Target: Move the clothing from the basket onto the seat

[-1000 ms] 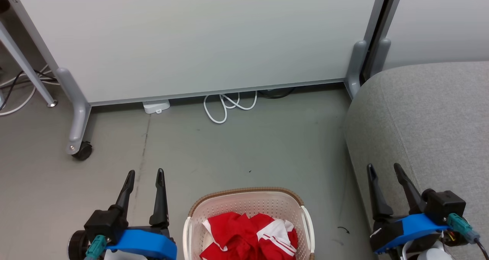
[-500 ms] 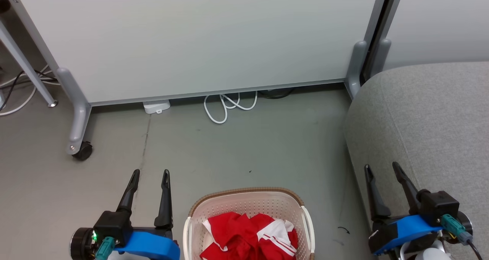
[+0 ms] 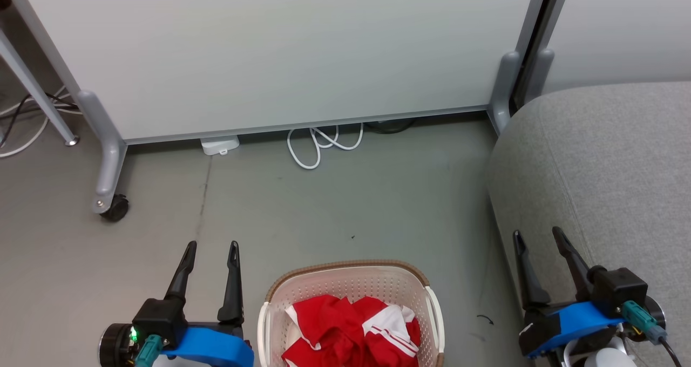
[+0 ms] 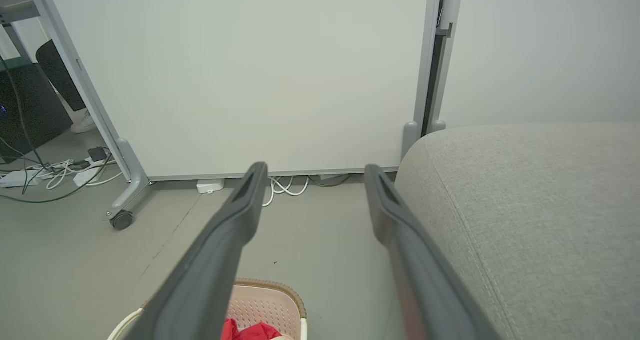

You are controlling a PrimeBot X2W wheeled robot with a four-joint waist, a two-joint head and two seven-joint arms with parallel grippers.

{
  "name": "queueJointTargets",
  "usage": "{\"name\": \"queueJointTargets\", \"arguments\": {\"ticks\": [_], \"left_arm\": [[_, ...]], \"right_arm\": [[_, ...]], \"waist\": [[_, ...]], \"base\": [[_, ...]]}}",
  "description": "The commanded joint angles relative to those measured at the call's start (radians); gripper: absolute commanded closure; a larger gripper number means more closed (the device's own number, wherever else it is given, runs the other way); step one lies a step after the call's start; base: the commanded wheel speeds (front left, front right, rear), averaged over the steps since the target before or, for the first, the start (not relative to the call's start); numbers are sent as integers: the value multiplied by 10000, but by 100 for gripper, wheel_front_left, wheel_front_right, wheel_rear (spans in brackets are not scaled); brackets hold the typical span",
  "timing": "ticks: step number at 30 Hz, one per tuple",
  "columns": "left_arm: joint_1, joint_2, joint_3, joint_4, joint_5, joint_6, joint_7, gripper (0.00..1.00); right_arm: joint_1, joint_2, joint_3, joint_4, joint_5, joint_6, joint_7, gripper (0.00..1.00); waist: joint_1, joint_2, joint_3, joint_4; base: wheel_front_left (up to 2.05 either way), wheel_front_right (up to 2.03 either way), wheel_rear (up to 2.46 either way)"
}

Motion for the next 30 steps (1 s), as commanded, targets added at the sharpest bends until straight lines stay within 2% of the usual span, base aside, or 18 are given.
{"name": "queueJointTargets", "arguments": {"ticks": [1,7,13,22,30], "left_arm": [[-14,-5,3,57,0,5,-52,0],[-258,-6,-139,384,-2,-90,-50,0],[-718,3,-448,1270,157,-245,-50,0],[-2083,44,-1306,3620,339,-544,-39,0],[-3243,31,-1811,5714,-156,-666,386,0]], "right_arm": [[-186,-52,48,-44,43,22,-53,0],[-357,-50,183,-185,0,20,-58,0],[-655,-50,335,-400,-33,19,-36,0],[-1216,-47,581,-648,36,14,-85,0],[-1550,-46,727,-758,200,14,-175,0]], "waist": [[0,0,113,-75],[0,0,709,-371],[0,0,1620,-767],[0,0,3048,-1444],[0,0,3978,-1860]], "base": [[0,0,0],[0,0,0],[0,0,0],[0,0,0],[0,0,0]]}}
